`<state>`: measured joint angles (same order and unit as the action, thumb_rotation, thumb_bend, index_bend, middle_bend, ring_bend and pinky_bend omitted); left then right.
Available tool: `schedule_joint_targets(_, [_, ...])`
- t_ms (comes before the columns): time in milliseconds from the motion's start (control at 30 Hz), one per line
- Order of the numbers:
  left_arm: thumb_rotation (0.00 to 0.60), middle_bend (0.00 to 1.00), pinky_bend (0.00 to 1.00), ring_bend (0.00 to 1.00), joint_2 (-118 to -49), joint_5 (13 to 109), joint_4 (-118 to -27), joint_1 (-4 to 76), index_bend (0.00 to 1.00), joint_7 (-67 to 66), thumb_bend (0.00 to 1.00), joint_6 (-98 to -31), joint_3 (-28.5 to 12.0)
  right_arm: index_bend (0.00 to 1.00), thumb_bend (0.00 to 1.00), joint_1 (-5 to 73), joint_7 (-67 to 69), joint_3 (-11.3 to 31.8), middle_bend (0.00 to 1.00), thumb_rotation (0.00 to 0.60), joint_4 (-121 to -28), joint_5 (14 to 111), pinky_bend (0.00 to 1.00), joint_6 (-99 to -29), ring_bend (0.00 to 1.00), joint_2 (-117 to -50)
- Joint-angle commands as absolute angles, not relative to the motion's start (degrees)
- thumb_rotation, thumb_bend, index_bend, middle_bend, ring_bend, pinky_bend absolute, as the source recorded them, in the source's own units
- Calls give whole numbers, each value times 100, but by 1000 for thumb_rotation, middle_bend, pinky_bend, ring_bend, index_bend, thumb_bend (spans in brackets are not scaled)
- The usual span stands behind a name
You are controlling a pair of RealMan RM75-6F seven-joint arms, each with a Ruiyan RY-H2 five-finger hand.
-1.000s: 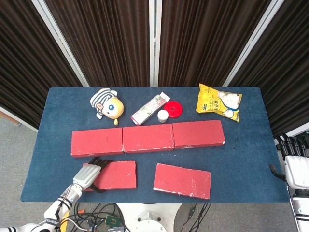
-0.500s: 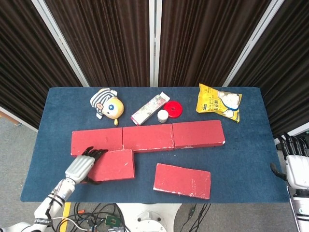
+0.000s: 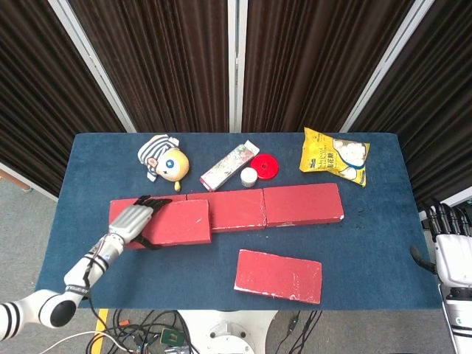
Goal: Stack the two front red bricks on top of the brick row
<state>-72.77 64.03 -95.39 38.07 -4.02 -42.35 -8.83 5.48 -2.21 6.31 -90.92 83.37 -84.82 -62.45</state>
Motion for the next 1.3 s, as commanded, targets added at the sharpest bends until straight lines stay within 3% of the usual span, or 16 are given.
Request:
schedule_joint_targets(33, [600, 264, 0, 233, -7460, 6151, -9082, 4204, 112, -224, 91, -3751, -1046, 0, 214, 562, -315, 652, 0, 600, -9198, 8368, 0, -8513, 0, -6185])
schedule_joint_targets(600, [600, 264, 0, 233, -7710, 6269, -8425, 4621, 112, 265, 90, -3328, -1038, 0, 214, 585, -467, 671, 0, 600, -9280, 8257, 0, -8472, 0, -6227])
schedule_joint_targets(1300, [600, 264, 0, 233, -7917, 6069, -8200, 4813, 112, 69, 90, -3468, -858, 0, 214, 583, -448, 668, 0, 600, -9208, 8139, 0, -8395, 0, -6270])
